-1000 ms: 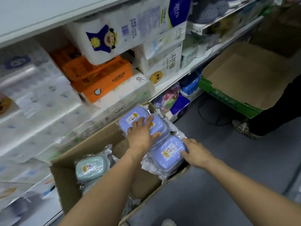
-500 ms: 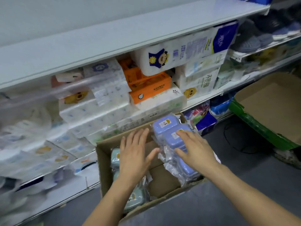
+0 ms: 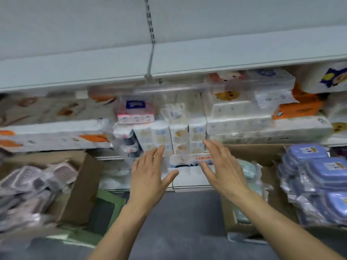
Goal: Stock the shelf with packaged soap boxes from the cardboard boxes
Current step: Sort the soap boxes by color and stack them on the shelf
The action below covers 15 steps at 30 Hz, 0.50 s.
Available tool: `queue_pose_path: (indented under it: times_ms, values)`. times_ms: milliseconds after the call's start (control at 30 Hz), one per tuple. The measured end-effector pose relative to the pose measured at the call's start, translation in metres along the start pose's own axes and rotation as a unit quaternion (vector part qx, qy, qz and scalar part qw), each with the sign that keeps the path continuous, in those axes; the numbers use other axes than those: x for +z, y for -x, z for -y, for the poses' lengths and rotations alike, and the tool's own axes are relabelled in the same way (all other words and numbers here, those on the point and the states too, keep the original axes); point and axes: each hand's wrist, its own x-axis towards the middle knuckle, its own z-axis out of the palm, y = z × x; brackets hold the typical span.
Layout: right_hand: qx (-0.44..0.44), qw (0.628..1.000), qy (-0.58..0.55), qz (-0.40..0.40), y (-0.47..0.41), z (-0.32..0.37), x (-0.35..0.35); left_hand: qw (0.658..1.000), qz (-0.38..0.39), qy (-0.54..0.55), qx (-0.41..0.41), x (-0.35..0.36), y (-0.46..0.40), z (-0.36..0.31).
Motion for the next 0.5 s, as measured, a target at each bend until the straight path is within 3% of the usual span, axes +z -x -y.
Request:
queue_pose_path:
  times_ms: [267, 500]
  values:
    - [-0.075, 0.993, -0.031, 0.087, -0.036, 0.209, 0.119, 0.992, 0.037, -0.041, -0.111, -0.076, 0.088, 0.224]
    - [-0.136, 0.971, -0.048, 0.190, -0.067, 0.327, 0.221, 0.967, 0.092, 0.010, -0.236, -0.094, 0.143, 0.361]
